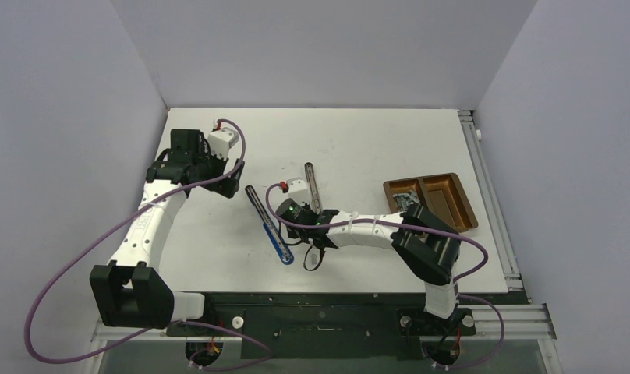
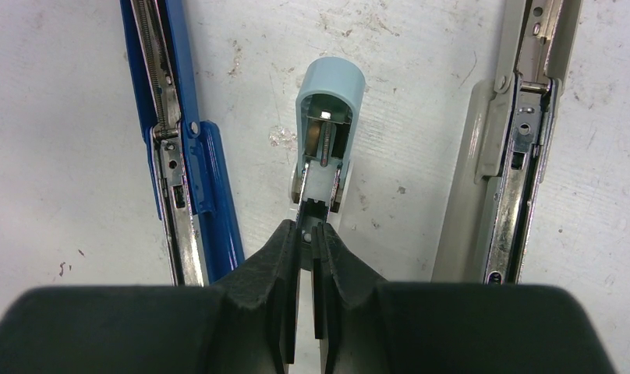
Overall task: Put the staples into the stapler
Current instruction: Install the staple into the stapler.
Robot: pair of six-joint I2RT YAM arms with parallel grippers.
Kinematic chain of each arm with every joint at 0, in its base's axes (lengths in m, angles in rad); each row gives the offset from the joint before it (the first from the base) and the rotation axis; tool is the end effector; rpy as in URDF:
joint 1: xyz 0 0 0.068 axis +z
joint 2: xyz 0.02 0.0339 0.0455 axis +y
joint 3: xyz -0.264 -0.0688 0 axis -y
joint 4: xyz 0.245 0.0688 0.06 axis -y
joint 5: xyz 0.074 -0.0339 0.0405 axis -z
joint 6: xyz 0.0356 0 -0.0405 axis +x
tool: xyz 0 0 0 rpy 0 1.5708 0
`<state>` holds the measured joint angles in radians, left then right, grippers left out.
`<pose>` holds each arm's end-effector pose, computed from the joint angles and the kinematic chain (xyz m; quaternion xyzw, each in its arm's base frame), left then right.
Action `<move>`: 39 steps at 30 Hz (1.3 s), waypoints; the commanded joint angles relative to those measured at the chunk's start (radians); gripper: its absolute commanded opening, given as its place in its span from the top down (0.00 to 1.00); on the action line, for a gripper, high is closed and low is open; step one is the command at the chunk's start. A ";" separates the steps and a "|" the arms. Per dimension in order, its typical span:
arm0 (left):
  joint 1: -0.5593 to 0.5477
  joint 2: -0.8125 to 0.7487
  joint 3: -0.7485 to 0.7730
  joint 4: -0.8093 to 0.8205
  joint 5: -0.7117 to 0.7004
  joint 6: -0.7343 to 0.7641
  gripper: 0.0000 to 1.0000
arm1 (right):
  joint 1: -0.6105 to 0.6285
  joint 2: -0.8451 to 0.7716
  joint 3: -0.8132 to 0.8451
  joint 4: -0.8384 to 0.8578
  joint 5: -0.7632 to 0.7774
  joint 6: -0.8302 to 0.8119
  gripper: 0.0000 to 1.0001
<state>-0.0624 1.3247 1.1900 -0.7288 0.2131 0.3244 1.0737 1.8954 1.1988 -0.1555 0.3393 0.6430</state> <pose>0.2762 -0.0248 0.3134 0.2154 0.9083 -0.0539 0.3544 0.2019 0.3472 0.1716 -0.1392 0.9141 0.1590 0.3462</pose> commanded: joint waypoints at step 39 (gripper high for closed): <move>0.010 -0.007 0.047 0.045 0.002 0.002 0.02 | 0.003 0.033 -0.008 0.034 0.011 0.007 0.90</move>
<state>-0.0616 1.3247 1.1904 -0.7288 0.2131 0.3244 1.0740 1.9167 1.1934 -0.1429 0.3389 0.6434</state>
